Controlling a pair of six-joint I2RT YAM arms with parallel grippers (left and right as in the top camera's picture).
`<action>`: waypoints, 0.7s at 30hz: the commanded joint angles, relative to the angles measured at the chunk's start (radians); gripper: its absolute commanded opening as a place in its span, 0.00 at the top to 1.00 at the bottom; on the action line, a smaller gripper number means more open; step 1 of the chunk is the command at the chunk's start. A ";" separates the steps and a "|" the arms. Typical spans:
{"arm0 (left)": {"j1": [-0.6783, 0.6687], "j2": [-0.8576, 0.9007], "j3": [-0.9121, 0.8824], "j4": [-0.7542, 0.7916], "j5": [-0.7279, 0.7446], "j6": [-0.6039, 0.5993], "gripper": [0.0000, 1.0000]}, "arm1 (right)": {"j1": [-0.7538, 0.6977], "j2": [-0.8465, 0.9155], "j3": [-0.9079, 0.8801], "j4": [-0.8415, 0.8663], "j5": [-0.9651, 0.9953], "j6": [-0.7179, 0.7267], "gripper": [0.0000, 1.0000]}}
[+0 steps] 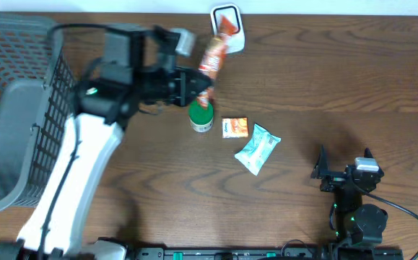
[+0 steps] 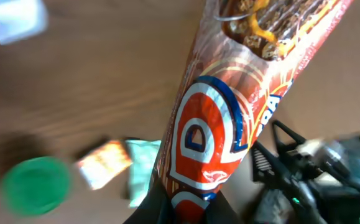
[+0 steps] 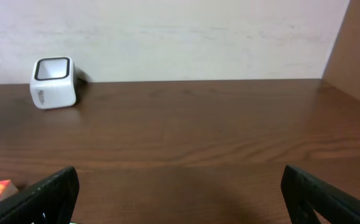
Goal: Scan the item barcode
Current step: 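Lift the chocolate bar and carry it past the scanner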
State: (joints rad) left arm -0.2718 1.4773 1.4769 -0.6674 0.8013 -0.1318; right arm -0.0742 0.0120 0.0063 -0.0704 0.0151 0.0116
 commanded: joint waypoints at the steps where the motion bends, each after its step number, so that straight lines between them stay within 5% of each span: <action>1: -0.043 0.102 0.001 0.061 0.266 -0.001 0.92 | 0.004 -0.006 -0.001 -0.004 0.002 0.002 0.01; 11: -0.050 0.296 0.000 0.153 0.766 0.089 0.92 | 0.004 -0.006 -0.001 -0.004 0.002 0.002 0.01; 21: -0.053 0.365 -0.016 0.050 0.772 0.086 0.93 | 0.004 -0.006 -0.001 -0.004 0.002 0.002 0.01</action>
State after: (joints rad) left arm -0.3222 1.8446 1.4754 -0.5915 1.5162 -0.0704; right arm -0.0742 0.0120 0.0063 -0.0704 0.0154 0.0113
